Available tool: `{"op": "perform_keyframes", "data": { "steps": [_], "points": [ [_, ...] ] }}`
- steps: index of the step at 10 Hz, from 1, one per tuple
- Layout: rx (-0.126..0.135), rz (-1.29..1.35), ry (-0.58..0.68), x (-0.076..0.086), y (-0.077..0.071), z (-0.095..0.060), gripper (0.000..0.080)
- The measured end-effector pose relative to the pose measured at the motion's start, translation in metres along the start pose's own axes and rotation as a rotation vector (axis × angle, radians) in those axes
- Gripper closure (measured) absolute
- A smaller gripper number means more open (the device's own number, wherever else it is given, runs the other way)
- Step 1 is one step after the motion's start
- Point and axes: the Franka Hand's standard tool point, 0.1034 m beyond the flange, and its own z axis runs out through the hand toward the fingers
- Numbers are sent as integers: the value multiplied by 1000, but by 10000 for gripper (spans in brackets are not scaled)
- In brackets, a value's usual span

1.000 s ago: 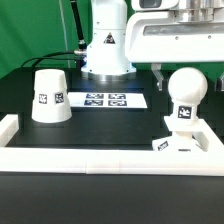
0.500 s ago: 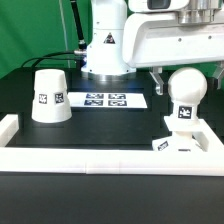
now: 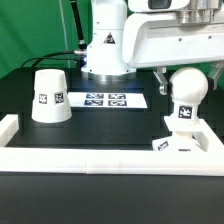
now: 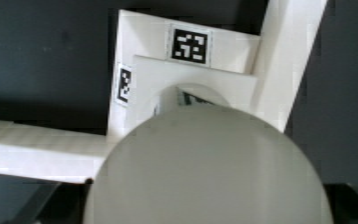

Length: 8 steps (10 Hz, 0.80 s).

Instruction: Assemble lamp

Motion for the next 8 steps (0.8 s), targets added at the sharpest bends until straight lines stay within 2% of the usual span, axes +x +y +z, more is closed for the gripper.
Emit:
{"op": "perform_keyframes", "data": {
  "steps": [8],
  "points": [
    [13, 695, 10, 1, 0, 0, 220]
  ]
}}
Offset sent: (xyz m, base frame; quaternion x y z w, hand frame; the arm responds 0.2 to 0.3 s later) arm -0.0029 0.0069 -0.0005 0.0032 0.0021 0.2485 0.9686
